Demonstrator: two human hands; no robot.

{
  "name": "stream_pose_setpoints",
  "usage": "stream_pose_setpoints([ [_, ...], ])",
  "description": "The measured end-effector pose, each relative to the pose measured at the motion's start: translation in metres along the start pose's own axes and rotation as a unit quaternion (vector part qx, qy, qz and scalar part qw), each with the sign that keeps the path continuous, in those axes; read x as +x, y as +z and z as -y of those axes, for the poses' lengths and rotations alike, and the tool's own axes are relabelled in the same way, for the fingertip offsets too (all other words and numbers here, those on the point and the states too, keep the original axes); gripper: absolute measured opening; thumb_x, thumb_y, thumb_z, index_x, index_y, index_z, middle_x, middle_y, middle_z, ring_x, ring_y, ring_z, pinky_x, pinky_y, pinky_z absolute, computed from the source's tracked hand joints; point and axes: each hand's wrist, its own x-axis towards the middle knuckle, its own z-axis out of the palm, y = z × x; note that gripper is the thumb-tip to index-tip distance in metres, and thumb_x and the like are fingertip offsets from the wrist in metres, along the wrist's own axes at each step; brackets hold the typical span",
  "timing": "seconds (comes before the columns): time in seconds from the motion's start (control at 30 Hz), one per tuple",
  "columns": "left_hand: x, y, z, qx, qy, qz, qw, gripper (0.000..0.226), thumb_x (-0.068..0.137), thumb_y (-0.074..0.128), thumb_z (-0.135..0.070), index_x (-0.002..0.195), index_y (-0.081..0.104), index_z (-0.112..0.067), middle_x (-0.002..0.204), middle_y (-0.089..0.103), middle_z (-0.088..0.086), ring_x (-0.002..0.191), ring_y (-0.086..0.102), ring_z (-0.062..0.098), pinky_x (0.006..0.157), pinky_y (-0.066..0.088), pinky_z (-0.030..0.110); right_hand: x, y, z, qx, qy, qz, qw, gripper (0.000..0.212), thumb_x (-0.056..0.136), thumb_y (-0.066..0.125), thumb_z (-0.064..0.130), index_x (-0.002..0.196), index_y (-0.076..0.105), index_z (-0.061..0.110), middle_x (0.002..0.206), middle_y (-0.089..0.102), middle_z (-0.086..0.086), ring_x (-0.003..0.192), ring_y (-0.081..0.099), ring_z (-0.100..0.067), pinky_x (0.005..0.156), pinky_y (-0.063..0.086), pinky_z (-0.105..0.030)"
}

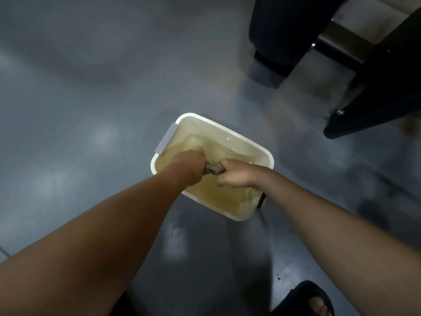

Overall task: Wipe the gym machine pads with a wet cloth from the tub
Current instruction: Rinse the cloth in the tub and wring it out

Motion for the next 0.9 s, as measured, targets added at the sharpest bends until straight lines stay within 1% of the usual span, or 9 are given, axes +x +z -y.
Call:
stream_pose_setpoints([
  [0.07, -0.009, -0.002, 0.004, -0.102, -0.036, 0.008, 0.994, 0.044, 0.088, 0.066, -0.014, 0.123, 0.042, -0.006, 0.108, 0.062, 0.013, 0.084, 0.051, 0.024, 0.07, 0.042, 0.033, -0.007, -0.004, 0.004, 0.155, 0.033, -0.005, 0.987, 0.027, 0.098, 0.052, 0.034, 0.117, 0.059, 0.017, 0.112, 0.06, -0.004, 0.1, 0.06, -0.023, 0.082, 0.055, -0.039],
  [0.13, -0.028, -0.013, 0.003, -0.186, -0.063, 0.003, 0.98, 0.052, 0.087, 0.067, -0.017, 0.129, 0.039, -0.005, 0.104, 0.057, 0.01, 0.09, 0.053, 0.025, 0.075, 0.044, 0.034, -0.023, -0.008, 0.017, 0.3, 0.067, -0.04, 0.951, 0.034, 0.105, 0.044, 0.038, 0.115, 0.063, 0.012, 0.108, 0.065, -0.01, 0.091, 0.065, -0.025, 0.074, 0.056, -0.034],
  [0.3, -0.09, -0.061, -0.012, -0.391, -0.111, -0.022, 0.913, 0.043, 0.087, 0.067, -0.017, 0.121, 0.04, -0.009, 0.087, 0.049, -0.007, 0.083, 0.052, 0.016, 0.074, 0.039, 0.03, -0.085, -0.023, 0.069, 0.37, 0.056, -0.076, 0.924, 0.016, 0.101, 0.051, 0.01, 0.099, 0.067, 0.006, 0.086, 0.067, -0.01, 0.071, 0.062, -0.02, 0.062, 0.049, -0.026],
  [0.43, -0.151, -0.117, -0.017, -0.409, -0.112, -0.029, 0.905, 0.037, 0.087, 0.064, -0.024, 0.119, 0.051, -0.009, 0.097, 0.059, 0.003, 0.089, 0.057, 0.025, 0.075, 0.048, 0.035, -0.149, -0.04, 0.12, 0.442, 0.088, -0.097, 0.887, 0.023, 0.094, 0.049, -0.001, 0.1, 0.07, 0.008, 0.088, 0.068, -0.011, 0.07, 0.063, -0.022, 0.062, 0.052, -0.027],
  [0.53, -0.195, -0.162, -0.022, -0.561, -0.136, -0.018, 0.816, 0.028, 0.089, 0.062, -0.028, 0.114, 0.057, -0.015, 0.1, 0.069, 0.01, 0.081, 0.069, 0.027, 0.08, 0.059, 0.041, -0.198, -0.055, 0.154, 0.471, 0.09, -0.104, 0.871, 0.033, 0.093, 0.042, -0.011, 0.107, 0.066, 0.006, 0.089, 0.069, -0.012, 0.071, 0.067, -0.021, 0.064, 0.058, -0.026],
  [0.6, -0.223, -0.197, -0.028, -0.649, -0.156, -0.024, 0.744, 0.012, 0.097, 0.055, -0.019, 0.108, 0.058, -0.017, 0.096, 0.068, 0.013, 0.075, 0.068, 0.026, 0.081, 0.059, 0.04, -0.232, -0.066, 0.175, 0.502, 0.077, -0.119, 0.853, 0.035, 0.092, 0.041, -0.018, 0.109, 0.064, 0.002, 0.086, 0.071, -0.015, 0.07, 0.071, -0.023, 0.069, 0.063, -0.031],
  [0.67, -0.247, -0.227, -0.033, -0.697, -0.16, -0.035, 0.698, 0.008, 0.098, 0.054, -0.013, 0.1, 0.06, -0.017, 0.09, 0.068, 0.015, 0.075, 0.067, 0.025, 0.081, 0.059, 0.039, -0.264, -0.076, 0.194, 0.519, 0.047, -0.118, 0.846, 0.038, 0.089, 0.042, -0.022, 0.112, 0.064, -0.001, 0.086, 0.072, -0.018, 0.075, 0.073, -0.029, 0.074, 0.064, -0.036],
  [0.8, -0.299, -0.296, -0.047, -0.744, -0.163, -0.05, 0.647, 0.008, 0.097, 0.063, -0.014, 0.092, 0.056, -0.014, 0.078, 0.065, 0.007, 0.071, 0.066, 0.02, 0.069, 0.059, 0.032, -0.336, -0.107, 0.236, 0.499, 0.017, -0.102, 0.861, 0.021, 0.096, 0.052, -0.005, 0.099, 0.069, 0.008, 0.087, 0.075, -0.012, 0.083, 0.072, -0.027, 0.088, 0.06, -0.039],
  [0.9, -0.33, -0.35, -0.064, -0.77, -0.152, -0.053, 0.618, 0.019, 0.096, 0.066, -0.016, 0.09, 0.049, -0.013, 0.074, 0.063, 0.008, 0.063, 0.065, 0.019, 0.066, 0.061, 0.032, -0.383, -0.129, 0.258, 0.457, 0.005, -0.112, 0.882, 0.005, 0.1, 0.06, 0.009, 0.096, 0.063, 0.011, 0.094, 0.068, -0.019, 0.087, 0.07, -0.032, 0.095, 0.056, -0.044],
])
